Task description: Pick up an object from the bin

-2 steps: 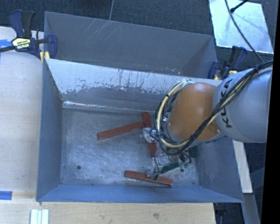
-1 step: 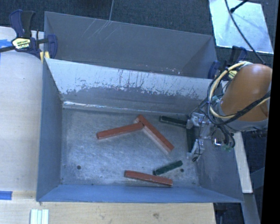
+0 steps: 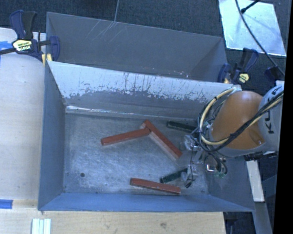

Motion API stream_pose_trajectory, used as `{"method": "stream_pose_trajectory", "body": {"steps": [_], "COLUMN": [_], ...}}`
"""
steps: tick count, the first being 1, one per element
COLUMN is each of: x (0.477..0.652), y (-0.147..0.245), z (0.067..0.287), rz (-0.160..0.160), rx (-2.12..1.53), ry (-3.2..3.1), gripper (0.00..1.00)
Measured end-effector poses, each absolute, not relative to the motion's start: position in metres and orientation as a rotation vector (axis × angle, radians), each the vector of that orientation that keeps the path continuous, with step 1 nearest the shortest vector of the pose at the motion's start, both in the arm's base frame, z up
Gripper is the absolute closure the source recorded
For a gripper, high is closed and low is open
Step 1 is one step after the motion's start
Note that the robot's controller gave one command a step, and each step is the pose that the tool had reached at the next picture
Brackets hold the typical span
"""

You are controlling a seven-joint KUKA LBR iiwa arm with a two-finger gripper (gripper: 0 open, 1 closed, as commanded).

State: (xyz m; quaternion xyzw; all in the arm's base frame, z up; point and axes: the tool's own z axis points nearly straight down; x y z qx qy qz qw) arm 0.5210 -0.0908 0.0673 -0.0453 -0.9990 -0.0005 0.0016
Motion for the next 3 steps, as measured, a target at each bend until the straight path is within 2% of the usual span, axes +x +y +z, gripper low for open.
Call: {"method": "stream_pose_trajectory", "body": {"steps": [1,2,3], "x": [0.5243,0.5232,0.5237], "y": [-0.0919,-0.0923,-0.0925], "z": [0.0724,0.0703,0.0710], "rz": [0.000,0.000,0.001], "rx": [-0.146,-0.147,-0.148], "ry": [-3.143,-3.140,-3.142], "gripper": [1.00,0.00,1.00]}}
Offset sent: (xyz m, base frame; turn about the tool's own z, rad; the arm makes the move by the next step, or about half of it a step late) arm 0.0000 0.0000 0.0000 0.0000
